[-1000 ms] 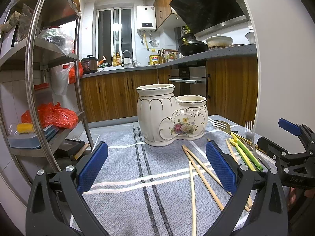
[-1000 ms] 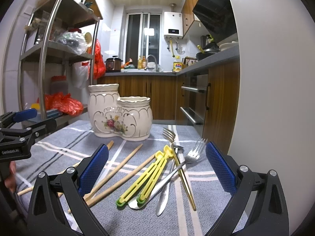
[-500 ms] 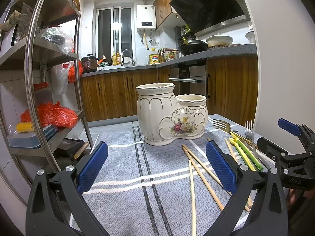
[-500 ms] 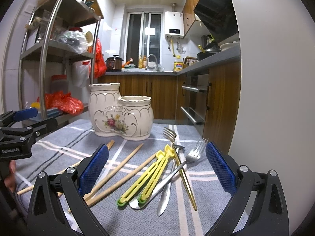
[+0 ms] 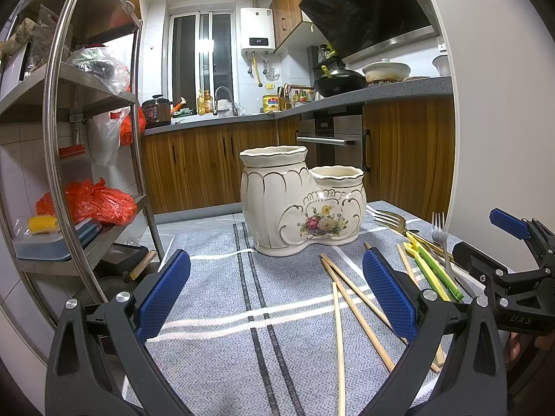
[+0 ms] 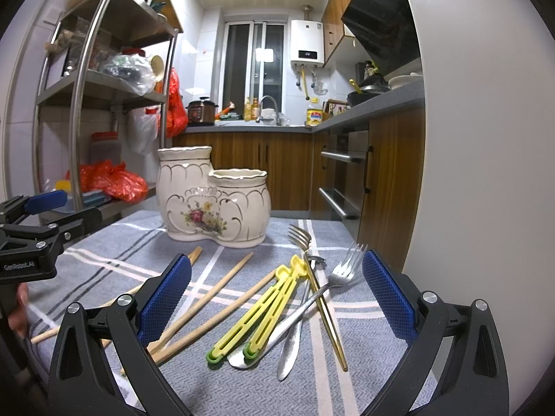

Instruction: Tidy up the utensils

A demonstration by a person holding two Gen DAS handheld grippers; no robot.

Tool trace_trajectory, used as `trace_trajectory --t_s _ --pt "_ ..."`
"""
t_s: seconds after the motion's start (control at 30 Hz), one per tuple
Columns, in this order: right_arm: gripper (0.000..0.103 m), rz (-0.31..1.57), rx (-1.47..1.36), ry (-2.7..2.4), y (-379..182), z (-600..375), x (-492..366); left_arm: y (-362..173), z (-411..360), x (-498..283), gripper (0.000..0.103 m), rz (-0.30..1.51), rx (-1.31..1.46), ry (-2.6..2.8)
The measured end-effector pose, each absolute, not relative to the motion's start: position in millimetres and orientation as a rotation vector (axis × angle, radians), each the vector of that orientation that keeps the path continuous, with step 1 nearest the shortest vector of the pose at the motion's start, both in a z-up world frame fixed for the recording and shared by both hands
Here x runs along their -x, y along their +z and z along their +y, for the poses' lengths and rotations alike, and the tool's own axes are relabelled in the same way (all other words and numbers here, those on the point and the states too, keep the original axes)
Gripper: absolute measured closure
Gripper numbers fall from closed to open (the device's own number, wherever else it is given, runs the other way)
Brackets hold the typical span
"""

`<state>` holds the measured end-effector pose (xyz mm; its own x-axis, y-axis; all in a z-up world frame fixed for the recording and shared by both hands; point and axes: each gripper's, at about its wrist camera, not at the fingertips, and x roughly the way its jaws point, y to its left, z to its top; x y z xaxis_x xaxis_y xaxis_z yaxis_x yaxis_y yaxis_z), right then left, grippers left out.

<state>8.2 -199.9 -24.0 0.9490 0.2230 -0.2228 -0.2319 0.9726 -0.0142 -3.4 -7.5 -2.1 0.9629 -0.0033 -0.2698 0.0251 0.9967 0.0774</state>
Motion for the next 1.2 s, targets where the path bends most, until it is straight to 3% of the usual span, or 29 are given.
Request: trace_trajectory --t_s 0.47,0.77,1.0,1.2 --pt "0.005 0.228 0.041 0.238 -24 -200 -7 -9 -11 -1 0.005 0.319 -0.087 -0.008" --pt "0.005 0.307 0.039 0.203 7 -226 -21 6 -10 -9 0.005 0.481 -0.141 -0.082" --pt "0.005 0.484 0.081 0.155 15 -251 -75 -10 -12 -21 0.006 0.651 -0.178 -0.126" --pt "0.008 0.599 0.102 0.209 15 -238 -122 -19 -10 -32 0.029 0.741 -0.122 -0.177"
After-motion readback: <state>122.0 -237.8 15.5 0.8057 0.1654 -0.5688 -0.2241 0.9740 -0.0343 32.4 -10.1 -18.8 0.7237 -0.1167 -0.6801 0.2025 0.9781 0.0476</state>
